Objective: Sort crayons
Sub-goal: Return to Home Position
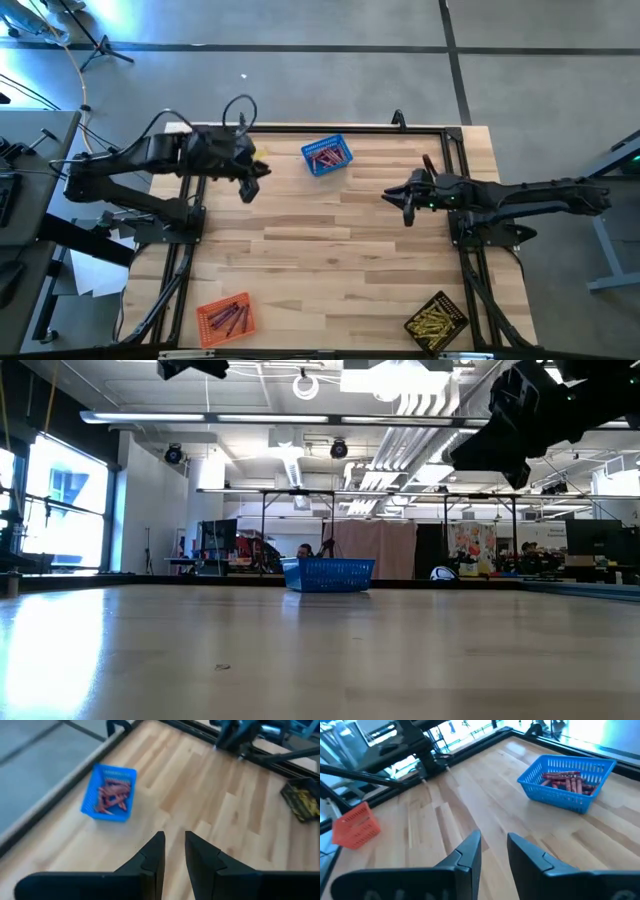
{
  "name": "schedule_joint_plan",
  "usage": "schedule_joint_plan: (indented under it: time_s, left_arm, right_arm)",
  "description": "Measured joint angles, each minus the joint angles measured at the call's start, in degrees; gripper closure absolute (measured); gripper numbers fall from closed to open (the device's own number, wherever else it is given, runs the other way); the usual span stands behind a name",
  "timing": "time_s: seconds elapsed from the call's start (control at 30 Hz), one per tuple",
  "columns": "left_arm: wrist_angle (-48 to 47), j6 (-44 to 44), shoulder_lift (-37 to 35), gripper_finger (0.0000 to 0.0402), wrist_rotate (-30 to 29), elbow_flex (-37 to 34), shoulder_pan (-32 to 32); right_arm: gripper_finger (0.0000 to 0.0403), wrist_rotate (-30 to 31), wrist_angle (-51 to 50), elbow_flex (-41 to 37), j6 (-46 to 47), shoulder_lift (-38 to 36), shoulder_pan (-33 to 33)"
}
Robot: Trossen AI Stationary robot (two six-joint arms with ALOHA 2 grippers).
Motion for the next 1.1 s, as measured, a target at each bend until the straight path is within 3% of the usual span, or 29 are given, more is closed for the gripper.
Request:
schedule_joint_plan:
  time_s: [0.3, 0.43, 0.6, 1.1]
  left_arm:
    - [0.7, -11.3, -0.5, 0.0342, -1.3, -8.1, -10.2]
    - [0.5, -16.4, -0.5, 0.0342, -5.7, -10.2, -13.3]
    - [1.1, -19.2, -0.5, 0.0342, -8.9, -10.2, -16.0]
    - [0.7, -22.8, -0.5, 0.0342, -5.0, -10.2, -24.3]
  right_arm:
    - [0.0325, -0.1, -3.6, -4.4, -1.8, -7.4, -0.1]
    - [0.0325, -0.2, -2.4, -7.7, 2.5, -10.4, -0.1]
    - [0.0325, -0.2, -2.0, -10.4, 1.4, -13.9, -0.1]
    - [0.0325, 0.6, -4.9, -12.8, -2.6, -20.6, -0.1]
